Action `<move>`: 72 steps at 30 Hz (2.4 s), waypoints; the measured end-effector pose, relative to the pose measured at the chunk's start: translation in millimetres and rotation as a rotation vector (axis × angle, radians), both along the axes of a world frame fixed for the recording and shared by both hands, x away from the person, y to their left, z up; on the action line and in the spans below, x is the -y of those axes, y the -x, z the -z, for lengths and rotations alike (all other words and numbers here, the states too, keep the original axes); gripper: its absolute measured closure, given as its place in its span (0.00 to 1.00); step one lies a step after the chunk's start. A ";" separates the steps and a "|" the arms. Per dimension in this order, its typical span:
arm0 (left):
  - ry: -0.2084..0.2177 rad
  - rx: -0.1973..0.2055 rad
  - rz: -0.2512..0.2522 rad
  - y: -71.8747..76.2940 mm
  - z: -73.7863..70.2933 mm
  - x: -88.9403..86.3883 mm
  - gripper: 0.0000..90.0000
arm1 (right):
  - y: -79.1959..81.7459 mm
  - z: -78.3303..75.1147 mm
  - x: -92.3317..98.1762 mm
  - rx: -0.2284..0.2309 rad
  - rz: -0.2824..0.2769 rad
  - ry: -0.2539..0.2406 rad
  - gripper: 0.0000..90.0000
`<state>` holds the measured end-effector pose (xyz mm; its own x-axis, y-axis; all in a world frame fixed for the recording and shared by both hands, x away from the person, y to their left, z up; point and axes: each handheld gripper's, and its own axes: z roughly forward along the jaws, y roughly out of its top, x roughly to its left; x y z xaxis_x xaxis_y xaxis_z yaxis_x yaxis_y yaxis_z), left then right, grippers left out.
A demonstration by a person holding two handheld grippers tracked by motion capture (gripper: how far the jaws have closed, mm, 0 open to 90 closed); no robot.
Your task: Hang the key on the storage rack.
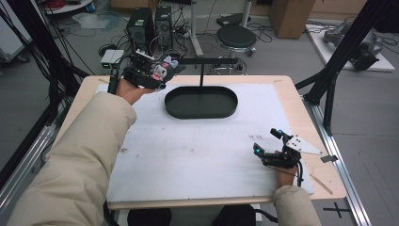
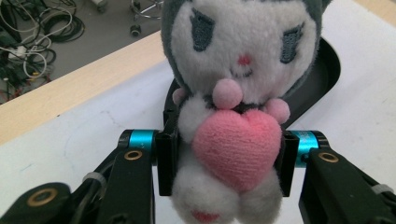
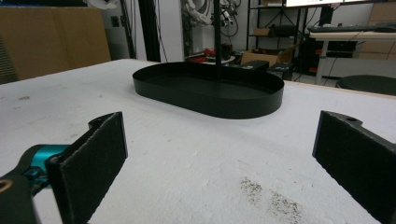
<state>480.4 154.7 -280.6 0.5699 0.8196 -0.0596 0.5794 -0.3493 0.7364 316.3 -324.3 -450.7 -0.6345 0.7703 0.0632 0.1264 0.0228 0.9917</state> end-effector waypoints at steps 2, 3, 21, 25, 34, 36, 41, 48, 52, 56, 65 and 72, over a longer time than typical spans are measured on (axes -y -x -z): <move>-0.016 0.003 -0.006 -2.4 -1.7 3.2 0.63 | 0.0 0.1 0.1 0.003 -0.003 0.004 0.02; -0.016 0.003 -0.006 -2.4 -1.7 3.2 0.63 | 0.0 0.1 0.1 0.003 -0.003 0.004 0.02; 0.026 0.010 -0.106 -20.1 -3.0 7.2 0.63 | 0.0 0.0 0.1 -0.002 -0.001 -0.001 0.02; 0.020 0.012 -0.125 -21.6 -1.1 4.9 0.62 | 0.0 -0.1 0.0 -0.003 -0.002 -0.002 0.02; -0.006 0.000 -0.135 -20.7 12.8 -5.0 0.62 | -0.2 0.1 0.2 0.001 -0.002 0.002 0.02; -0.005 -0.006 -0.135 -19.7 17.6 -8.7 0.62 | -0.3 0.1 0.3 0.002 -0.003 0.003 0.02; -0.013 -0.011 -0.129 -19.7 22.1 -11.3 0.62 | -0.3 0.1 0.5 0.000 -0.004 0.002 0.02; -0.019 -0.030 -0.121 -18.2 36.7 -14.5 0.62 | -0.3 0.1 0.5 0.001 -0.002 0.005 0.02; -0.058 -0.054 -0.089 -19.2 44.1 -13.8 0.62 | -0.3 0.2 0.3 0.002 -0.002 0.003 0.02; -0.073 -0.045 -0.072 -19.3 52.3 -9.0 0.62 | -0.2 0.1 0.3 0.001 -0.001 0.002 0.02; -0.046 -0.044 -0.013 -22.1 68.2 -0.4 0.60 | -0.2 0.2 0.4 0.002 -0.001 0.005 0.02; 0.005 -0.030 0.075 -22.5 75.0 -0.8 0.43 | -0.4 0.2 0.4 0.003 -0.002 0.006 0.02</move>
